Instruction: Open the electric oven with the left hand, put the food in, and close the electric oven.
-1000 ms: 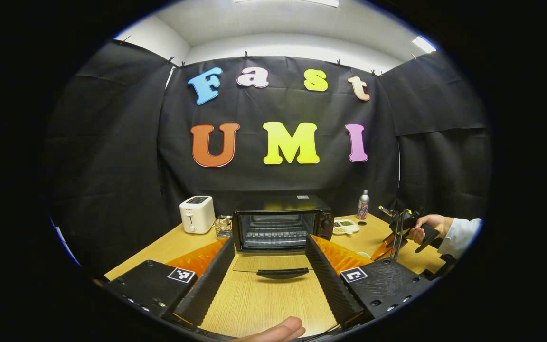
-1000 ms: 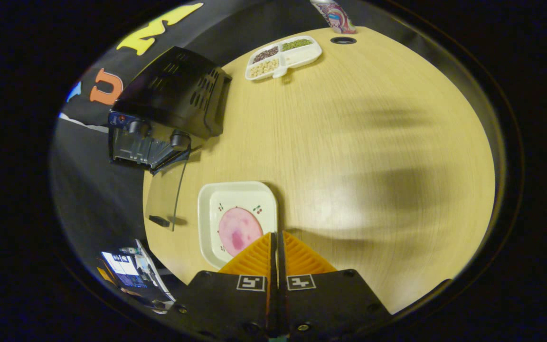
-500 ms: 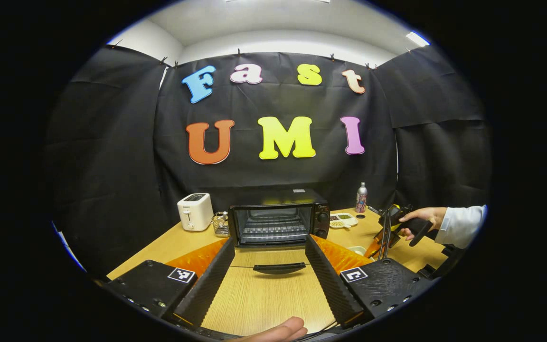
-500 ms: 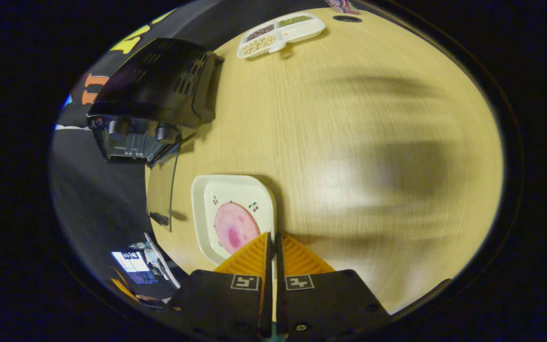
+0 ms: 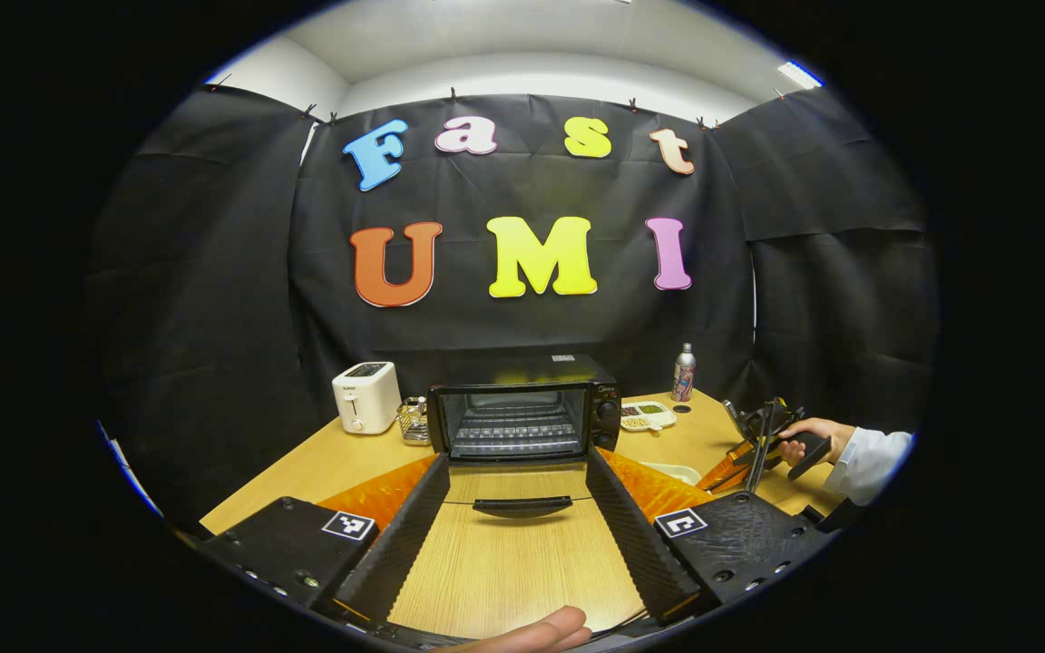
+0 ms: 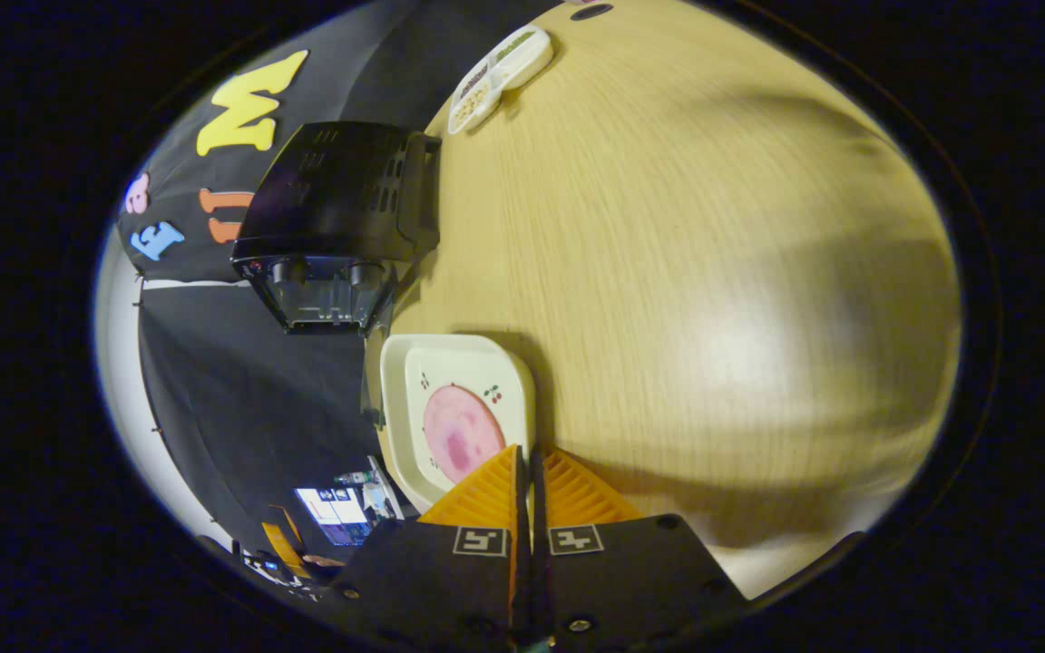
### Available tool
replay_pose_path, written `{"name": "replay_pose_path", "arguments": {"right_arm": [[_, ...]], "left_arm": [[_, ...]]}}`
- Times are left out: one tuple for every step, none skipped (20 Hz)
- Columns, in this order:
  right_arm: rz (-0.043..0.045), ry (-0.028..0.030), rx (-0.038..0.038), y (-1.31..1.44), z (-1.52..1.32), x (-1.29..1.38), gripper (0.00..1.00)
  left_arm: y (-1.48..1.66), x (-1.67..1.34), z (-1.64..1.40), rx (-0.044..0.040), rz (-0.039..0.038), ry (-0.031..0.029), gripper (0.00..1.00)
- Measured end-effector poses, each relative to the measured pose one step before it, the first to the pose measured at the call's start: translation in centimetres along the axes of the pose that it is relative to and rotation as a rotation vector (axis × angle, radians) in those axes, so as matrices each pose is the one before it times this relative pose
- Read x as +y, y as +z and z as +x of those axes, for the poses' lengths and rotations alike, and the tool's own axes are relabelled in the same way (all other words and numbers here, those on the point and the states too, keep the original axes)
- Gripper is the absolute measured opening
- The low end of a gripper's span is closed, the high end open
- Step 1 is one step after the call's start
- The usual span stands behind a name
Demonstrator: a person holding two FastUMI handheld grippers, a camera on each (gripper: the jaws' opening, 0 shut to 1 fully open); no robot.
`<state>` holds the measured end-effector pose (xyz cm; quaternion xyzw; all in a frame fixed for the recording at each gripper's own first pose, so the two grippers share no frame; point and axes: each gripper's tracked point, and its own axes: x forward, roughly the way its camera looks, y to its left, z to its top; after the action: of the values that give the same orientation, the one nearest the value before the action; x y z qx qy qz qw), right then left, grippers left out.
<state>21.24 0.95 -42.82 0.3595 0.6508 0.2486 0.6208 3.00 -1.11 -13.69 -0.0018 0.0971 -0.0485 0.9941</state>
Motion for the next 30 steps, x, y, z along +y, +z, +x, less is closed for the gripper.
{"name": "replay_pose_path", "arguments": {"right_arm": [[-0.00126, -0.01734, -0.00909, -0.151, -0.543, -0.075, 0.00], [-0.00267, -0.01739, -0.00746, -0.445, -0.720, 0.184, 0.00], [-0.01301, -0.01401, -0.00464, -0.066, -0.415, 0.518, 0.00], [-0.01366, -0.01358, -0.00497, -0.273, -0.409, 0.434, 0.00], [-0.01827, -0.01199, -0.00512, -0.070, -0.205, 0.839, 0.00], [-0.01902, -0.00961, -0.00327, -0.123, -0.315, 0.905, 0.00], [-0.01429, -0.00896, -0.00665, 0.069, -0.101, 0.959, 0.00], [-0.01538, -0.00795, -0.00241, -0.131, -0.175, 1.072, 0.00], [-0.01707, -0.00555, -0.00214, 0.071, 0.086, 1.134, 0.00], [-0.01614, -0.00251, 0.00009, -0.217, -0.076, 1.336, 0.00], [-0.01142, -0.00145, 0.00066, 0.049, 0.225, 1.193, 0.04], [-0.01055, 0.00050, 0.00301, -0.120, 0.206, 1.811, 0.00], [-0.01177, -0.00149, 0.00624, 0.048, 0.553, 1.446, 0.00], [-0.01018, -0.00190, 0.00570, -0.024, 0.612, 1.528, 0.04], [-0.00559, -0.00541, 0.00621, 0.189, 0.841, 1.183, 0.04], [-0.00438, -0.00563, 0.00353, 0.041, 0.944, 1.071, 0.04], [0.00064, -0.00659, 0.00387, 0.404, 0.933, 0.928, 0.00], [0.00522, -0.00432, 0.00177, 0.594, 0.480, 0.802, 0.00], [0.00689, -0.00376, -0.00206, 0.712, 0.613, 0.667, 0.00], [0.01352, -0.00283, -0.00882, 0.891, 0.648, 0.617, 0.04], [0.02516, -0.00143, -0.01236, 0.835, 0.782, 0.715, 0.04], [0.02384, -0.00411, -0.01561, 0.604, 0.756, 0.785, 0.04], [0.03164, -0.00913, -0.02229, 0.707, 0.962, 0.585, 0.04], [0.02432, -0.01400, -0.02620, 0.540, 0.974, 0.609, 0.04], [0.01282, -0.01729, -0.02595, 0.682, 0.731, 0.238, 0.04], [0.00406, -0.01803, -0.03405, 0.690, 0.759, 0.356, 0.04], [-0.00584, -0.01389, -0.03845, 0.911, 0.673, 0.433, 0.04], [0.00371, -0.00886, -0.03882, 1.012, 0.515, 0.730, 0.00], [0.02070, -0.00636, -0.03843, 1.243, 0.542, 0.465, 0.00], [0.03152, -0.00302, -0.03418, 0.969, 0.691, 0.866, 0.04]], "left_arm": [[0.034, -0.043, -0.200, -0.00375, 0.00312, -0.00274, 0.96], [-0.046, 0.126, -0.171, -0.00577, 0.00084, -0.00094, 0.96], [0.080, 0.062, -0.307, -0.01061, -0.00035, -0.00140, 0.96], [0.026, 0.028, -0.207, -0.00652, 0.00057, -0.00372, 0.96], [-0.122, 0.069, -0.321, -0.00532, 0.00473, -0.00531, 0.96], [-0.221, 0.306, -0.250, -0.00396, 0.00362, 0.00100, 0.96], [-0.117, 0.376, -0.290, -0.00269, 0.00313, 0.00112, 0.96], [-0.258, 0.225, -0.157, 0.00073, 0.00071, -0.00057, 0.96], [-0.298, 0.308, -0.240, 0.00060, -0.00118, -0.00230, 0.96], [-0.242, 0.171, -0.362, 0.00172, -0.00188, -0.00262, 0.96], [-0.245, 0.448, -0.300, -0.00049, -0.00193, 0.00233, 0.96], [-0.127, 0.637, -0.283, -0.00485, -0.00145, 0.00729, 0.96], [-0.183, 0.648, -0.233, -0.00289, -0.00130, 0.00944, 0.96], [-0.316, 0.570, -0.049, 0.00056, -0.00154, 0.00878, 0.96], [-0.302, 0.535, -0.185, 0.00440, -0.00357, 0.00569, 0.96], [-0.425, 0.453, -0.258, 0.00672, -0.00602, 0.00289, 0.96], [-0.209, 0.518, -0.146, -0.00023, -0.00724, 0.00388, 0.96], [-0.121, 0.568, -0.266, 0.00127, -0.00651, 0.00543, 0.96], [-0.149, 0.710, -0.033, -0.00029, -0.00635, 0.00931, 0.96], [-0.138, 0.702, -0.130, -0.00121, -0.00691, 0.01333, 0.96], [-0.044, 0.663, -0.124, -0.00394, -0.00249, 0.01662, 0.96], [-0.061, 0.707, 0.131, -0.00605, 0.00730, 0.01599, 0.96], [-0.210, 0.696, -0.038, 0.00317, 0.01082, 0.01477, 0.96], [-0.345, 0.539, -0.104, 0.00565, 0.01247, 0.01371, 0.96], [-0.431, 0.562, 0.030, 0.00618, 0.00758, 0.01086, 0.96], [-0.096, 0.529, -0.079, -0.00094, 0.00657, 0.01325, 0.96], [-0.075, 0.820, 0.057, -0.00564, 0.00682, 0.02299, 0.96], [-0.137, 0.765, 0.091, -0.00264, 0.00817, 0.02149, 0.96], [-0.230, 0.526, 0.046, -0.00190, 0.00593, 0.01501, 0.96], [-0.357, 0.361, -0.145, 0.00464, 0.00300, 0.00639, 0.96]]}}
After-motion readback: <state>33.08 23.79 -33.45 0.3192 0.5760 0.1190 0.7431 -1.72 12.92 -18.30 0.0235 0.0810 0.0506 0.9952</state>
